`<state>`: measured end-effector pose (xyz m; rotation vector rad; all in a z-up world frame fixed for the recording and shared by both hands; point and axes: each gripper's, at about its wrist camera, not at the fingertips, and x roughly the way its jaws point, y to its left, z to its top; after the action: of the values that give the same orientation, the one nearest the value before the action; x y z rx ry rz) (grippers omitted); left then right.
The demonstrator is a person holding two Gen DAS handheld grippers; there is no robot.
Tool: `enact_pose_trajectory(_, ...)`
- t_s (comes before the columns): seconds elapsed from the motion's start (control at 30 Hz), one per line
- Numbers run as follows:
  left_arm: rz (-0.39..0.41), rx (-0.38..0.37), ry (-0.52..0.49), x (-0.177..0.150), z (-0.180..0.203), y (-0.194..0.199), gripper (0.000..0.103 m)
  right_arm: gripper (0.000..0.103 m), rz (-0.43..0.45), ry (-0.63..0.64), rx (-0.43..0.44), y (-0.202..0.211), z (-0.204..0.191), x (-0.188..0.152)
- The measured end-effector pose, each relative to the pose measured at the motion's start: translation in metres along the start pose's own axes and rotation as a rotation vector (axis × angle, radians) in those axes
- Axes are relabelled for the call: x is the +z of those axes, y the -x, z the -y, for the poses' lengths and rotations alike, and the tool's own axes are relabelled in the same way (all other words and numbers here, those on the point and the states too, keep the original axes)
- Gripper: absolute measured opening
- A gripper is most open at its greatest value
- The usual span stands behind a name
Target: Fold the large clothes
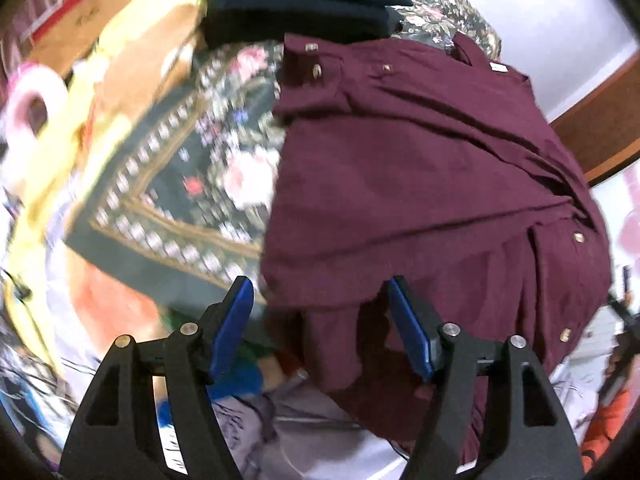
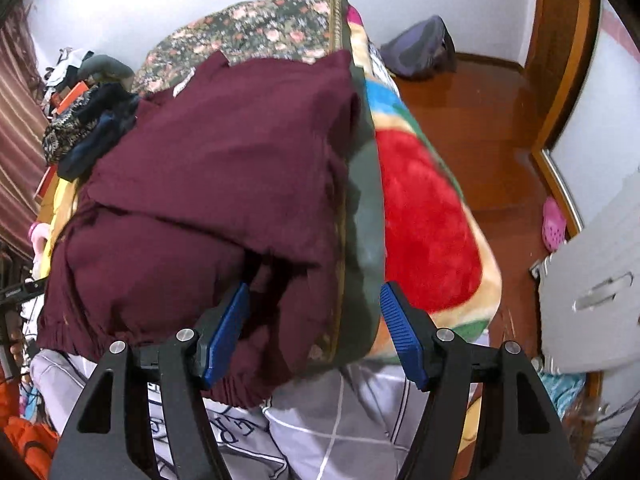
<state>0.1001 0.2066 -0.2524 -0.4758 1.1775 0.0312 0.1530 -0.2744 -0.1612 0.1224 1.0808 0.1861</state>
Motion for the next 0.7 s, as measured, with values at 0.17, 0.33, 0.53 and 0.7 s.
enact_pose_trajectory(0.17,-0.057,-0.081,0.043,-0.017,-0.004,-0.015,0.069,0.064,-0.011,-0.072,0.07,-0.01,0.005,-0.005)
enact_pose_trajectory(0.33,-0.042,-0.135,0.083,-0.016,-0.005,-0.011,0.068,0.048,-0.004,-0.109,0.128,-0.009,0.002,-0.004)
enact_pose_trajectory(0.53,0.041,-0.118,0.002,-0.008,0.007,0.017,0.029,0.008,0.02,-0.085,0.239,0.008,-0.01,-0.005)
enact_pose_trajectory(0.7,0.122,-0.165,-0.015,0.017,0.02,0.044,0.007,0.006,0.043,-0.211,0.39,0.02,-0.003,0.017)
